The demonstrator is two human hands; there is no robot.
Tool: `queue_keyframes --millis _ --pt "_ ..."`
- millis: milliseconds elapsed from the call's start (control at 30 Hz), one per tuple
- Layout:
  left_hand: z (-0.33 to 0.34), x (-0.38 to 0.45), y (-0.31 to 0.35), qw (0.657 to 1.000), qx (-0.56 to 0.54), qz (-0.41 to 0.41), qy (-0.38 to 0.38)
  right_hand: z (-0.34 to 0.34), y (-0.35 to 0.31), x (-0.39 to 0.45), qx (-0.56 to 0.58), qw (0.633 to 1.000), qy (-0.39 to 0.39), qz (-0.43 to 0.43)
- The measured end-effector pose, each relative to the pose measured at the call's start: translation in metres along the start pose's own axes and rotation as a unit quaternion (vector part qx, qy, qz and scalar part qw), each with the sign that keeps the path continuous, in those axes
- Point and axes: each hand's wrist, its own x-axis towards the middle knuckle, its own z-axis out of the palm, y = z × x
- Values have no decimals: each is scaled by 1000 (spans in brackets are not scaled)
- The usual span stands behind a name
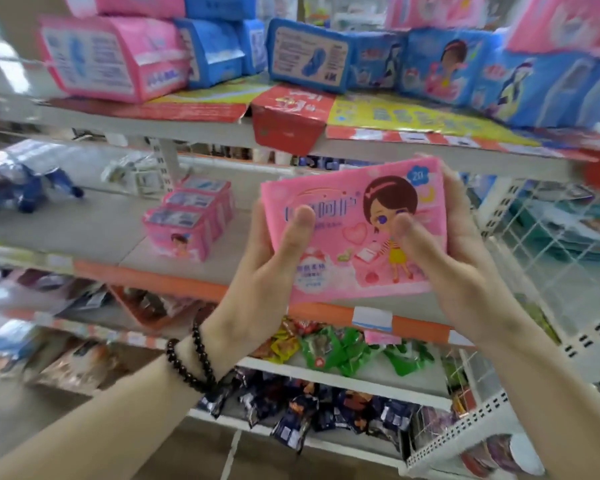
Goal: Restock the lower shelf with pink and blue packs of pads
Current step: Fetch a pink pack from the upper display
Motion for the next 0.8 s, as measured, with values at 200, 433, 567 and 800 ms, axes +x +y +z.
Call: queue_keyframes --millis 200,433,567,800 --pt "-24 -10 -22 997 15 -72 29 23 30 -7 40 997 -20 62" --pt "-79 -3 -36 994 37 -104 26 70 41 12 23 991 -41 128" --pt "-120 -4 -42 993 38 -106 21 114 40 25 39 988 -36 142" --pt "-197 -14 -69 990 27 -140 -20 183 75 36 32 984 -41 169"
